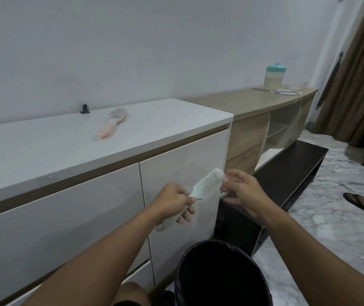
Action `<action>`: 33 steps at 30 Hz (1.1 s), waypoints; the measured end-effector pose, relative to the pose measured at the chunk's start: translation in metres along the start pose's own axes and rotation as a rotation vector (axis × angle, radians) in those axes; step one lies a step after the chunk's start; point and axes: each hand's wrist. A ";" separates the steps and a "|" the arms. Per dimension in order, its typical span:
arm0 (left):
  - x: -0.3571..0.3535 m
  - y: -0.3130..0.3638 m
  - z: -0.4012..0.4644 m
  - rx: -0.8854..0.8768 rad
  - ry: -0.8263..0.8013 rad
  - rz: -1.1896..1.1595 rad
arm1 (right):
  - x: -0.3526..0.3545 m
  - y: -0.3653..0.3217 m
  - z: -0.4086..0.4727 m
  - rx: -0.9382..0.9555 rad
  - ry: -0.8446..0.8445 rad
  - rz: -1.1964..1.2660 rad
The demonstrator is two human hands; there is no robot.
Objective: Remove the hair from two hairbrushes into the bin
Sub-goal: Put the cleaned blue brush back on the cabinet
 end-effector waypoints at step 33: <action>0.009 0.019 -0.012 -0.064 0.041 0.225 | -0.032 0.020 0.003 0.567 0.115 -0.658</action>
Point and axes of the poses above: each hand's wrist, its own z-axis towards the middle knuckle, its own x-axis out of the back of the hand, y = z × x
